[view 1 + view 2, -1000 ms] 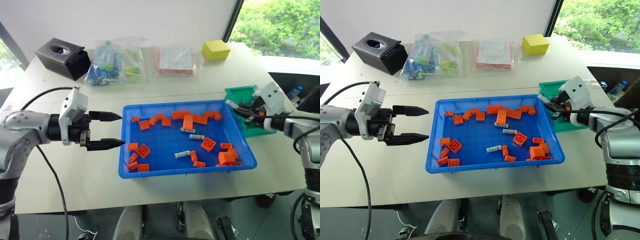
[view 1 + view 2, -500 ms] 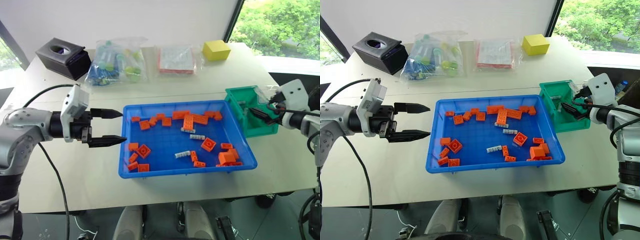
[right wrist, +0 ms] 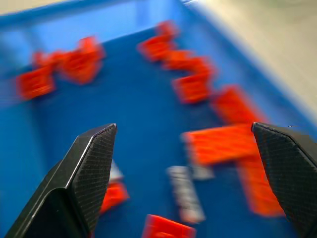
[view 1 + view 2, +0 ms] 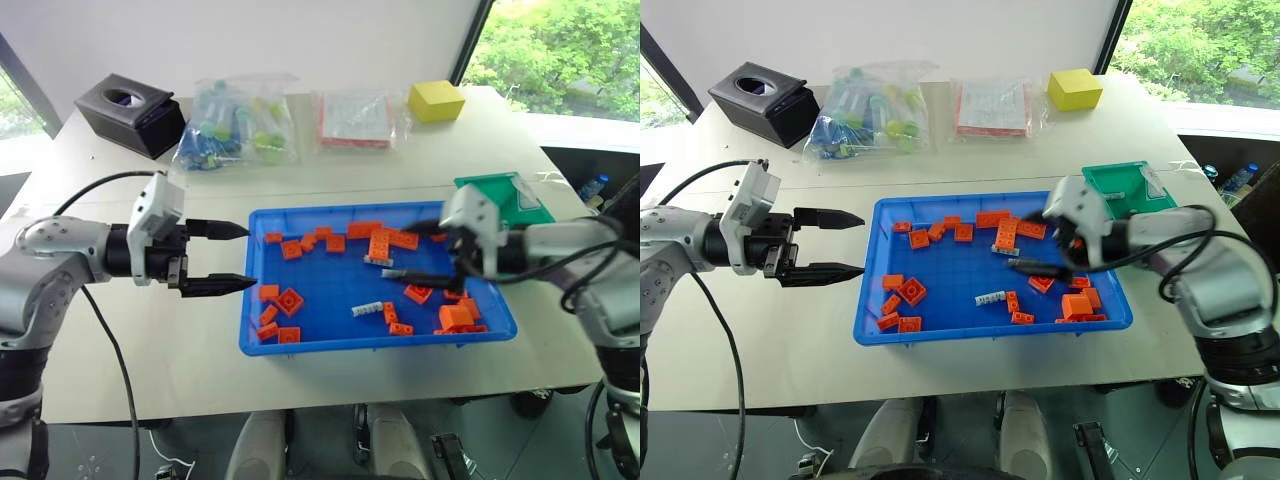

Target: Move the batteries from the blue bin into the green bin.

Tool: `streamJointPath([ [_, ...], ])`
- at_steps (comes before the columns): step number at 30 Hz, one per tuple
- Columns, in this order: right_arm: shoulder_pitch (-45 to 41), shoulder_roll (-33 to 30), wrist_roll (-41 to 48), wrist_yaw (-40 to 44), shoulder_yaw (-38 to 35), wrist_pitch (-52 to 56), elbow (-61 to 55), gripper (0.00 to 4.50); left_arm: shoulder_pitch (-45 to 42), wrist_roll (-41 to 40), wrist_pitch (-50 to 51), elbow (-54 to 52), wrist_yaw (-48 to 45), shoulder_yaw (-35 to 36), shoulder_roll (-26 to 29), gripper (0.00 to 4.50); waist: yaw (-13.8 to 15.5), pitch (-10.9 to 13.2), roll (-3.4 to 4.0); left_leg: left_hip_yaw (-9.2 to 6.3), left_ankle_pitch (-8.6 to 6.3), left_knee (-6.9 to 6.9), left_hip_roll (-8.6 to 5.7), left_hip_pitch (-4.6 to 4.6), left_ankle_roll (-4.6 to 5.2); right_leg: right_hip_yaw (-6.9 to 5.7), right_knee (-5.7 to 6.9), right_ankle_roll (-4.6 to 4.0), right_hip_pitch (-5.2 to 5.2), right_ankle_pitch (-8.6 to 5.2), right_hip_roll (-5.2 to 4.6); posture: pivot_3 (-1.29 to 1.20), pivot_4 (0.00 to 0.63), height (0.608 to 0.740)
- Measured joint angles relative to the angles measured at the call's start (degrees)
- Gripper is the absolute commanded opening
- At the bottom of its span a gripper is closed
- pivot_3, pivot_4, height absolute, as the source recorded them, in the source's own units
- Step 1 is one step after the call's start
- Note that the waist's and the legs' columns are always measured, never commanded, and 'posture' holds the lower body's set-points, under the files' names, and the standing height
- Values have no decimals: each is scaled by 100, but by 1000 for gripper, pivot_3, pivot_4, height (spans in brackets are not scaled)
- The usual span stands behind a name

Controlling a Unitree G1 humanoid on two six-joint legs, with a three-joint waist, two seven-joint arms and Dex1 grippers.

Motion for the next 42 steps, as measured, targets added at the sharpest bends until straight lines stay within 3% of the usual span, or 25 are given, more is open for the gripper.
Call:
streamJointPath([
  [7,-446,409,-929,676,1405,-971,805,4468,-7,-5,33,-62,-1,-9,-18,4500,-15,2,-3,0,0,0,-4,1,0,-1,7,-4,-4,10,4,0,150,692],
  [15,-605,802,-1415,900,1725,-1493,1191,4468,101,-37,105,-272,173,32,-17,4500,1,2,-4,-1,0,1,-6,1,-1,-1,6,8,-2,17,3,0,150,692],
  [18,-603,808,-1527,969,1772,-1548,1217,3711,116,-120,173,-351,227,73,-17,4500,-5,2,-4,-1,0,1,-7,1,-1,-1,6,8,-2,18,3,0,150,692],
  [25,-510,779,-1642,1058,1780,-1585,1277,207,96,-145,197,-374,318,80,-17,4500,-3,2,-4,0,1,1,-9,2,-1,-1,7,9,-1,18,3,0,150,692],
  [34,-751,1030,-1194,497,930,-722,1062,108,-108,-132,188,-253,304,30,-21,4500,-4,2,-4,1,1,1,-9,2,-1,-1,9,9,-2,19,3,0,150,692],
  [42,-1068,-57,-1244,-517,-758,-285,1589,108,-183,-65,144,-129,205,-47,-53,4500,23,2,-5,1,0,1,-15,-2,-1,-2,2,8,0,18,-2,0,150,692],
])
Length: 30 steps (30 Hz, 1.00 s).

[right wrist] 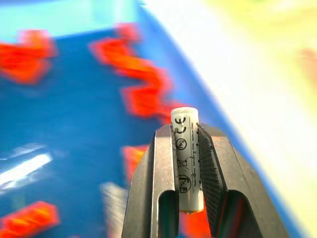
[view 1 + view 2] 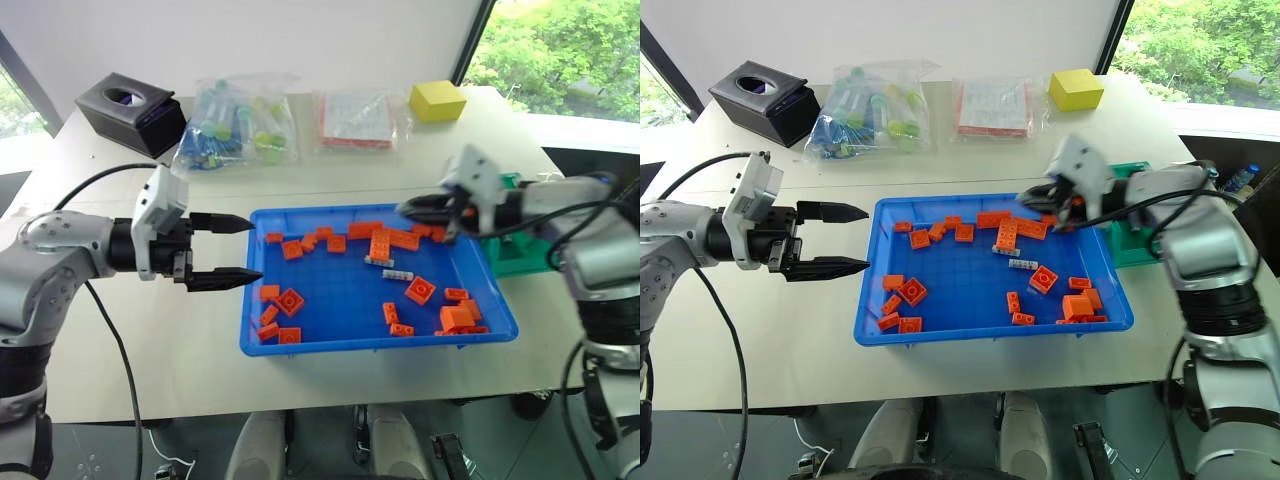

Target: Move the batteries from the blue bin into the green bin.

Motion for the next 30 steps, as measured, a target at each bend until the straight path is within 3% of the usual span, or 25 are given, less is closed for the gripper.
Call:
streamJointPath([
  [4,387,-424,-224,-632,-665,30,478,108,-29,68,-73,53,-27,-105,-68,4500,-28,0,0,5,0,-2,1,2,0,0,3,0,-3,0,0,0,150,692],
  [9,1020,-567,-346,-971,-893,-19,681,108,-189,124,-138,162,-72,-175,-133,4500,-58,2,4,8,0,-1,4,6,1,3,7,0,-3,1,3,0,150,692],
  [10,1062,-552,-343,-1013,-898,-8,692,1119,-220,131,-168,184,-79,-175,-140,4500,-62,1,4,9,0,0,4,6,1,4,7,1,-3,1,2,0,150,692],
  [11,1074,-516,-312,-1066,-938,49,692,1439,-244,149,-196,211,-92,-176,-163,4500,-64,1,4,9,0,0,4,6,1,5,8,1,-3,1,2,0,150,692],
  [15,1052,-264,-105,-1263,-1065,169,671,3458,-258,200,-212,277,-137,-230,-212,4500,-52,1,3,7,0,0,4,6,1,4,8,1,-3,2,3,0,150,692],
  [19,878,-249,-35,-1267,-1062,74,683,3458,-271,199,-211,284,-143,-272,-217,4500,-35,1,4,7,0,0,4,5,1,4,8,1,-3,1,2,0,150,692],
  [23,882,-262,413,-687,-1041,53,217,3458,-270,196,-210,283,-149,-271,-215,4500,-29,2,4,3,0,-1,5,5,1,4,8,1,-3,1,3,0,150,692],
  [30,1087,-245,887,290,67,346,-781,3458,-240,192,-207,245,-121,-267,-216,4500,-29,1,2,3,0,3,9,5,1,4,6,-1,0,-1,2,0,150,692],
])
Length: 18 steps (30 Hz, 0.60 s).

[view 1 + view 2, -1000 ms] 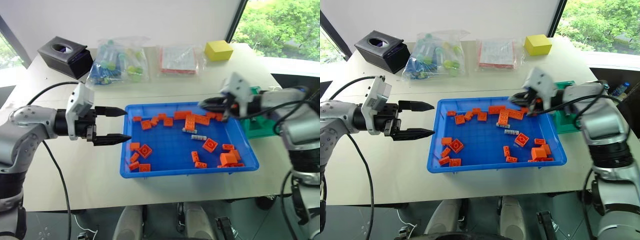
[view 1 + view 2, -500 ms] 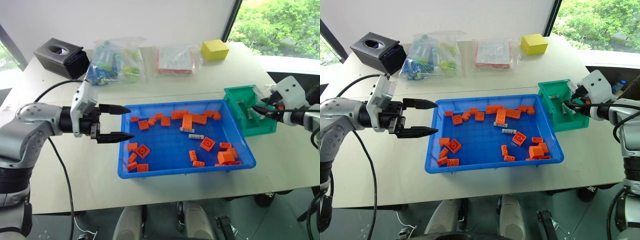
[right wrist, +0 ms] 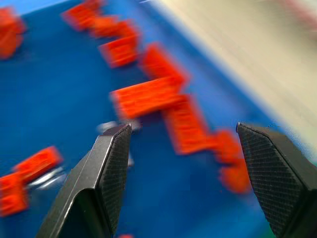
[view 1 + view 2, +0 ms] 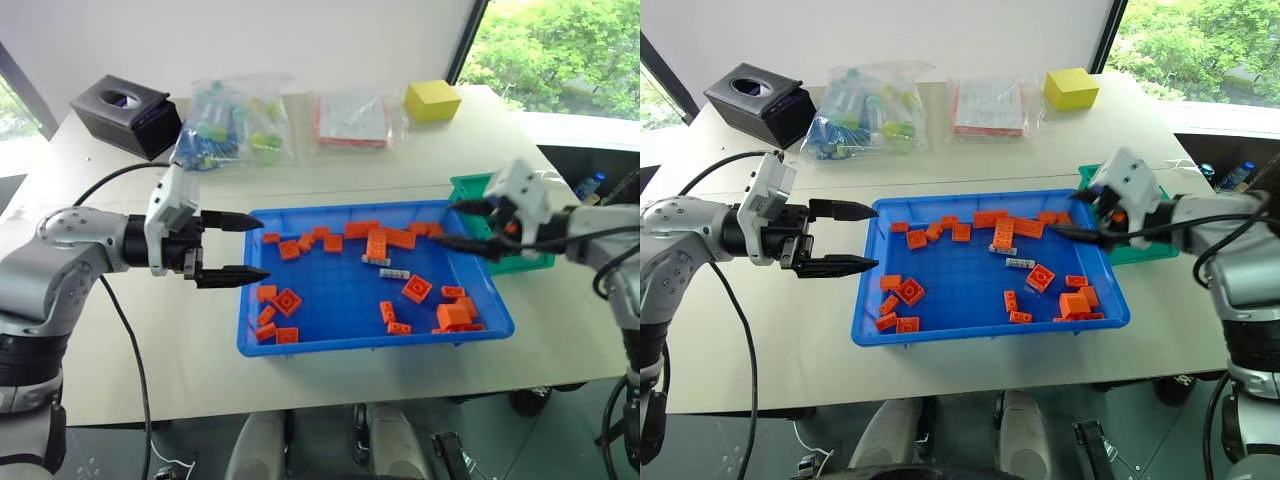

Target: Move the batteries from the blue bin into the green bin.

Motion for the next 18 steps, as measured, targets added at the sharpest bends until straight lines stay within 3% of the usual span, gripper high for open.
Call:
streamJointPath([
  [13,-256,681,-555,-108,1306,179,531,3458,109,-16,2,-81,104,126,2,4500,1,0,-1,0,0,1,-4,-1,0,0,2,2,-2,2,1,0,150,692],
  [16,-276,756,-673,-155,1431,169,572,2709,128,-16,3,-94,114,126,2,4500,9,0,-1,-1,0,1,-5,-1,0,-1,3,2,-1,2,1,0,150,692],
  [18,-288,772,-774,-204,1459,120,572,1752,128,-17,3,-99,124,126,0,4500,3,0,-1,-1,0,1,-5,-1,0,-1,2,2,-1,2,1,0,150,692],
])
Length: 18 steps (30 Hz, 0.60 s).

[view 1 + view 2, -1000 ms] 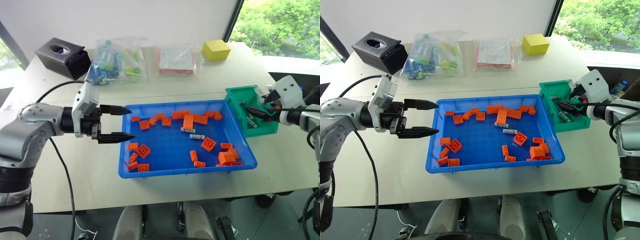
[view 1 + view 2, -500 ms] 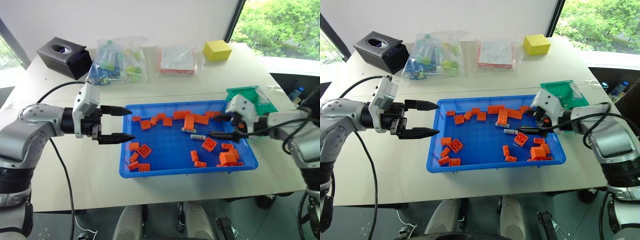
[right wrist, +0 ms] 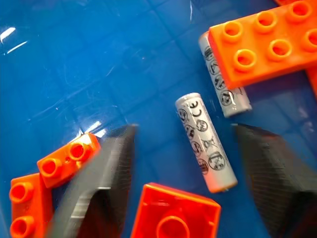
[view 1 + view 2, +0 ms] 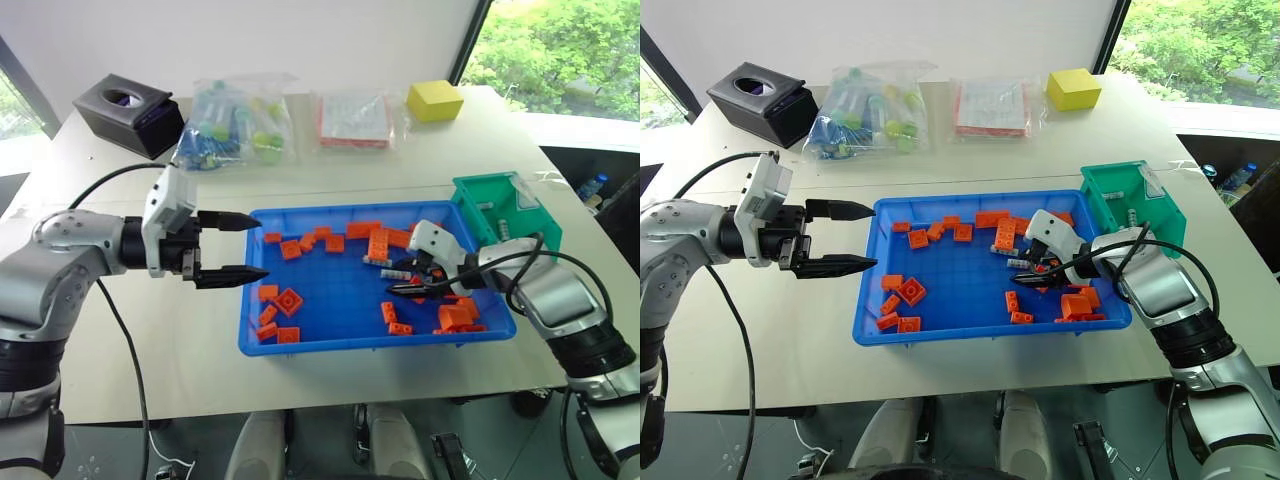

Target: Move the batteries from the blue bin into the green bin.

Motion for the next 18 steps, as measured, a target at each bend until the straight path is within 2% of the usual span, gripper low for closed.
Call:
streamJointPath([
  [3,0,5,-46,-3,1,-16,-4,206,0,-1,-1,-1,2,0,0,4500,-1,0,0,0,0,0,0,1,0,0,0,0,0,0,0,0,150,692],
  [4,0,5,-47,-3,1,-12,-17,30,0,-1,-1,0,1,0,0,4500,-1,0,0,0,0,0,0,1,0,0,0,0,0,0,0,0,150,692],
  [8,-43,5,50,-37,-126,178,-171,42,0,0,-9,0,-2,1,0,4500,-2,0,0,0,0,0,0,0,0,0,0,0,0,0,0,0,150,692],
  [12,-522,-83,403,-196,-863,609,-187,42,-2,1,-22,1,0,0,-14,4500,0,1,1,1,0,0,0,0,0,0,0,0,-1,1,0,0,150,692],
  [18,-818,-980,413,-340,-1775,668,396,42,-3,8,-36,19,-4,0,-20,4500,21,0,-1,-2,0,0,-5,-4,0,-3,-9,0,4,-1,-3,0,150,692],
])
